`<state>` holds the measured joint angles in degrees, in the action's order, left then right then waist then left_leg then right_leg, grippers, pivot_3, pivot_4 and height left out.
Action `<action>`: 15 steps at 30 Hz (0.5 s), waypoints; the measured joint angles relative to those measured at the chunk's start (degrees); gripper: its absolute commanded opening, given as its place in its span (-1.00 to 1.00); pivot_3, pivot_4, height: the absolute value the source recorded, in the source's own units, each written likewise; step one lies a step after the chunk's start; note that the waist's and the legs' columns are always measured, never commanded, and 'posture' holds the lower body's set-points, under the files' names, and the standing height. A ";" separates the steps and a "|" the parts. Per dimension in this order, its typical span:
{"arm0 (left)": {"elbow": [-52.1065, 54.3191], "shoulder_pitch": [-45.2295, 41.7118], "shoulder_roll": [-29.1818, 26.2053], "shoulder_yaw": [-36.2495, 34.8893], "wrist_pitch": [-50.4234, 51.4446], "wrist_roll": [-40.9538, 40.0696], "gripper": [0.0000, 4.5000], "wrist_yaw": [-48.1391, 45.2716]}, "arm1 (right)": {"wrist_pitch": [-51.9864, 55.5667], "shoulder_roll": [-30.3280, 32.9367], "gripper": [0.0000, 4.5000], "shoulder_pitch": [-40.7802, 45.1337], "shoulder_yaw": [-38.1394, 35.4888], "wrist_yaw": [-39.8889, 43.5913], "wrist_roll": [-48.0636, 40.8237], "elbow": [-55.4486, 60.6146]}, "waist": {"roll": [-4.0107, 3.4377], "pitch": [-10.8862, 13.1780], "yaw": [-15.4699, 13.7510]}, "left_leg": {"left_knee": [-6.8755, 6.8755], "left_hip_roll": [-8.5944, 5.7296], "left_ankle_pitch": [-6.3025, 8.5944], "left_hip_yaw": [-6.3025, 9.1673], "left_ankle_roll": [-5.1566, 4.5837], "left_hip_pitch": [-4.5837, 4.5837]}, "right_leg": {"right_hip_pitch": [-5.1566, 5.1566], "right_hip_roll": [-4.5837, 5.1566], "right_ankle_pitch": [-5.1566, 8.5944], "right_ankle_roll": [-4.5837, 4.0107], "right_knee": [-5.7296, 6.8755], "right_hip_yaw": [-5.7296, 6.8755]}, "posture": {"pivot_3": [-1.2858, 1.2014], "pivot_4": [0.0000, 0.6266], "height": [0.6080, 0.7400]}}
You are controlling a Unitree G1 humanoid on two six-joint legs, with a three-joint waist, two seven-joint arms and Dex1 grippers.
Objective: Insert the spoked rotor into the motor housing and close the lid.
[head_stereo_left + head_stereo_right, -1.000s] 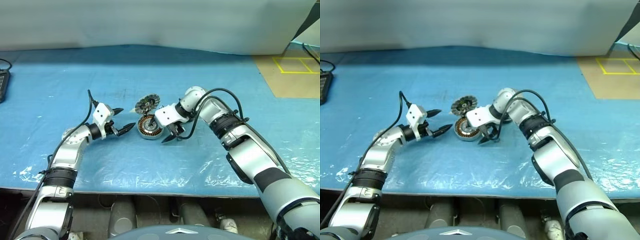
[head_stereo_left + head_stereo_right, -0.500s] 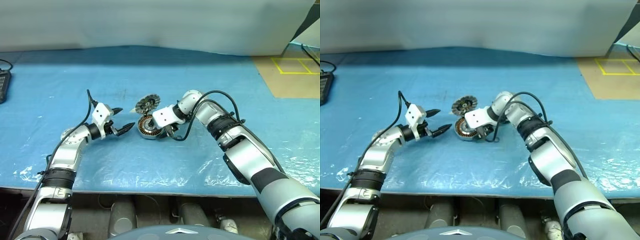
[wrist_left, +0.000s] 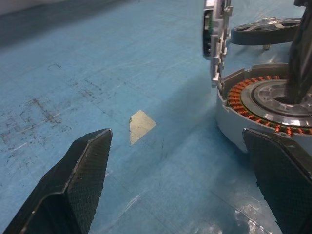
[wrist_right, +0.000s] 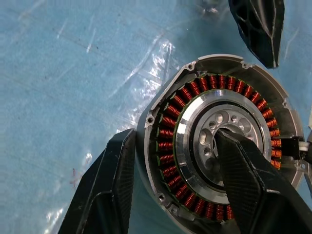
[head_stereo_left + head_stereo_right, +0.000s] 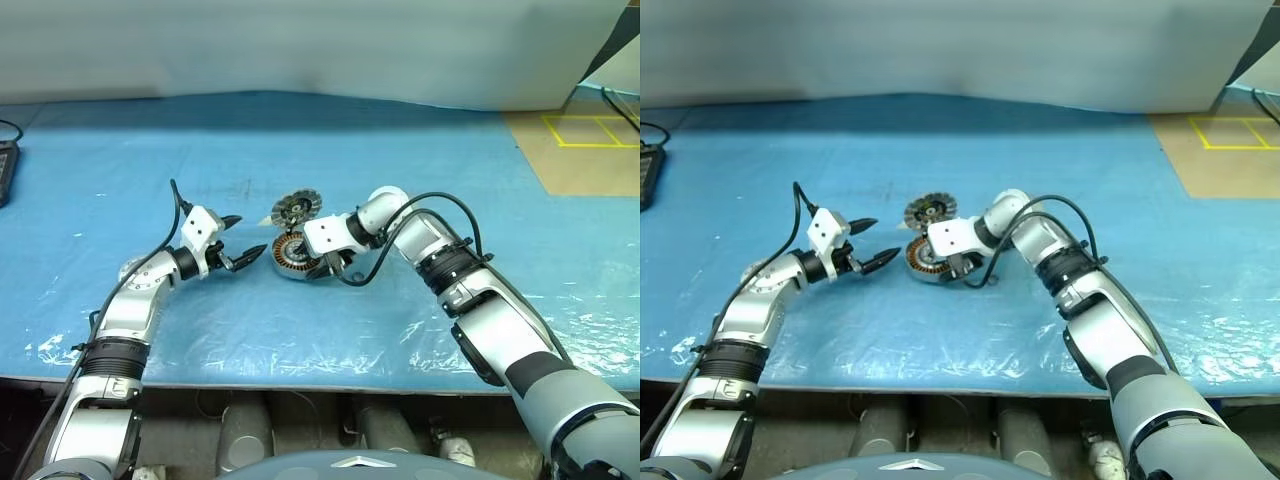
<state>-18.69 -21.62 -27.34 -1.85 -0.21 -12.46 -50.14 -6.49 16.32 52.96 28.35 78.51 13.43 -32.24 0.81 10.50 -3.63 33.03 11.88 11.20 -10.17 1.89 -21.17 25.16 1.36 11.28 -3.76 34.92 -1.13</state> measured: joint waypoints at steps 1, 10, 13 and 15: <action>0.22 0.16 -0.21 -0.02 0.00 0.00 1.00 0.18 | 2.26 -0.02 -0.03 -0.80 0.09 -0.06 0.09 2.19 | 0.00 0.00 0.05 | -0.02 0.00 0.00 0.00 0.00 0.01 | 0.01 -0.01 0.00 0.00 0.00 0.00 | 0.03 -0.52 1.00; 3.20 3.84 -1.19 -0.21 0.88 -0.03 1.00 0.99 | 17.58 -0.67 -0.03 -5.68 2.04 -0.17 1.08 15.97 | 0.01 0.00 0.27 | -0.03 0.02 -0.01 0.01 0.03 0.08 | -0.04 0.00 0.02 0.02 -0.03 -0.02 | 0.03 -0.52 1.00; 4.45 4.64 -1.71 -0.28 1.56 -0.09 1.00 1.29 | 22.73 -1.47 -0.03 -6.76 2.26 -0.46 1.07 19.24 | 0.00 0.00 0.49 | -0.05 0.01 -0.04 0.03 0.09 0.11 | -0.05 0.00 0.03 0.03 -0.03 -0.02 | 0.03 -0.52 1.00; 5.24 5.17 -2.01 -0.34 2.06 -0.12 1.00 1.47 | 26.04 -2.21 -0.03 -6.99 2.73 -0.91 1.06 20.79 | 0.01 0.00 0.85 | -0.06 0.01 -0.09 0.04 0.19 0.10 | -0.05 0.01 0.03 0.03 -0.03 -0.02 | 0.03 -0.52 1.00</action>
<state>-13.45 -16.45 -29.34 -2.19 1.85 -12.59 -48.68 19.55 14.11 45.97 31.09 77.60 14.50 -11.45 0.81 10.49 -2.78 32.97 11.89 11.11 -10.14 2.07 -21.06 25.11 1.36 11.31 -3.73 34.89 -1.16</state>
